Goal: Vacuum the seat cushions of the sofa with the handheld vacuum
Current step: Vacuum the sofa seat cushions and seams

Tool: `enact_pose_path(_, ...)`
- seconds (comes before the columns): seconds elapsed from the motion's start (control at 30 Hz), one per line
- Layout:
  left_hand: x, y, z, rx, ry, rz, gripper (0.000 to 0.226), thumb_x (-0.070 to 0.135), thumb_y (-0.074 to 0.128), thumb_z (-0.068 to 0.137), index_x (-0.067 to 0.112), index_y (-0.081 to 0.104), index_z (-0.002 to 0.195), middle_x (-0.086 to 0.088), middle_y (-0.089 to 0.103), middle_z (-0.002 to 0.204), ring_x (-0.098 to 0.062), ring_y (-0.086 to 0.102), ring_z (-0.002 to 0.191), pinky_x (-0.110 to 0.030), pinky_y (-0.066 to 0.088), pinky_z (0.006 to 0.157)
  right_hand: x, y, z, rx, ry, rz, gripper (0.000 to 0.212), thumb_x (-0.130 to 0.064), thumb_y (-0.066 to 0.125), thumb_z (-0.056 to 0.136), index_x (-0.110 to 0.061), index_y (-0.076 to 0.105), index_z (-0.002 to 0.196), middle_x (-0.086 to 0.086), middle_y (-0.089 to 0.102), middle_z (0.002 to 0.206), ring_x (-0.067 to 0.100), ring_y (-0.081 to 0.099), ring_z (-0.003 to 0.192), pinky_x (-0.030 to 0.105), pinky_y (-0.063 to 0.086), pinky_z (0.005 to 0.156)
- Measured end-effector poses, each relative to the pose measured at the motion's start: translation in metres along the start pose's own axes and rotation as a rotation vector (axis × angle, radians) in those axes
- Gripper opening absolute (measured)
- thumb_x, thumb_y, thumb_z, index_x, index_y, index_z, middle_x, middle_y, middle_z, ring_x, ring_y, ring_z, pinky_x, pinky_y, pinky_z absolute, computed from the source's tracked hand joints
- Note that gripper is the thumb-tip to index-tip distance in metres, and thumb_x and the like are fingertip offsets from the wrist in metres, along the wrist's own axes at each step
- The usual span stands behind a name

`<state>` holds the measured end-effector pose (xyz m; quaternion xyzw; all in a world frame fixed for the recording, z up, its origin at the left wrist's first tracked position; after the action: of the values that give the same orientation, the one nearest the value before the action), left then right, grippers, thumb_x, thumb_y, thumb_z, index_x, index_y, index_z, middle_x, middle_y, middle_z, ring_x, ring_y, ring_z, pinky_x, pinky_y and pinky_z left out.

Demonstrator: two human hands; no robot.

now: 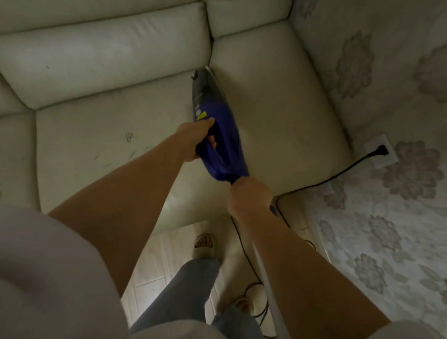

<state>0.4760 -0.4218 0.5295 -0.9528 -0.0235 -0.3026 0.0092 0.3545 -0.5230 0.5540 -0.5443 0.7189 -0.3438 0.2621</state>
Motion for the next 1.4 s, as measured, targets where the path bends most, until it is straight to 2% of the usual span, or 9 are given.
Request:
enact_pose_path(0.13,-0.024,0.002,-0.016,-0.006,-0.009,0.035,0.03,0.026,0.063,0.092,0.009,0.054,0.115,-0.002,0.052,0.065,-0.01,0.048,0.048,-0.017,0.046,0.038,0.013,0.014,-0.026,-0.024,-0.041,0.015,0.031,-0.012,0.039,0.099,-0.003,0.053,0.125,0.012,0.059,0.122,0.026,0.06,0.11,0.033,0.05,0.086)
enact_pose_path(0.27,-0.05,0.007,-0.037,-0.01,-0.011,0.078,0.035,0.028,0.064,0.091,0.008,0.053,0.118,-0.003,0.054,0.066,-0.01,0.051,0.052,-0.023,0.049,0.044,0.029,0.033,-0.051,-0.058,-0.04,0.05,0.031,-0.013,0.038,0.099,-0.004,0.052,0.125,0.012,0.059,0.122,0.026,0.06,0.11,0.032,0.049,0.084)
enact_pose_path(0.43,-0.088,0.012,-0.058,-0.027,-0.031,0.051,0.039,0.03,0.064,0.091,0.008,0.054,0.121,-0.002,0.054,0.064,-0.01,0.05,0.05,-0.019,0.048,0.041,0.05,0.054,-0.078,-0.032,-0.017,0.024,0.035,-0.015,0.038,0.099,-0.002,0.048,0.13,0.013,0.054,0.127,0.029,0.058,0.113,0.036,0.051,0.092)
enact_pose_path(0.57,-0.113,0.017,-0.077,-0.022,-0.038,0.056,0.039,0.03,0.063,0.091,0.007,0.054,0.121,-0.002,0.054,0.064,-0.01,0.05,0.052,-0.023,0.048,0.044,0.064,0.07,-0.1,-0.003,-0.008,-0.017,0.035,-0.014,0.039,0.098,-0.002,0.045,0.131,0.013,0.053,0.126,0.028,0.06,0.11,0.035,0.051,0.085)
enact_pose_path(0.73,-0.149,0.022,-0.102,-0.014,-0.034,0.052,0.039,0.033,0.062,0.092,0.007,0.054,0.121,-0.001,0.053,0.063,-0.009,0.049,0.051,-0.019,0.047,0.04,0.085,0.094,-0.131,0.041,-0.031,-0.035,0.034,-0.014,0.039,0.098,-0.003,0.048,0.129,0.013,0.056,0.122,0.026,0.063,0.104,0.033,0.053,0.082)
enact_pose_path(1.13,-0.227,0.041,-0.159,0.015,-0.011,0.076,0.034,0.032,0.064,0.091,0.006,0.052,0.109,-0.004,0.055,0.063,-0.012,0.051,0.05,-0.026,0.047,0.046,0.131,0.149,-0.203,-0.042,-0.007,0.051,0.036,-0.016,0.042,0.097,-0.005,0.045,0.132,0.012,0.054,0.126,0.028,0.059,0.11,0.037,0.052,0.091)
enact_pose_path(1.4,-0.246,0.024,-0.189,0.003,0.007,0.121,0.034,0.029,0.065,0.09,0.005,0.051,0.111,-0.006,0.057,0.068,-0.013,0.052,0.053,-0.026,0.047,0.046,0.12,0.166,-0.242,-0.049,0.02,0.016,0.035,-0.015,0.039,0.098,-0.004,0.046,0.13,0.012,0.055,0.123,0.026,0.061,0.107,0.032,0.053,0.082)
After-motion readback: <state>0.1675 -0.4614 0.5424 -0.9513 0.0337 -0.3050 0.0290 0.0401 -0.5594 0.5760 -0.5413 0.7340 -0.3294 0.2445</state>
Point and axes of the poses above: each hand's wrist, its own z-axis towards the middle knuckle, its own y-axis out of the palm, x = y × z, the point moved 4 cm from there along z, towards the middle knuckle
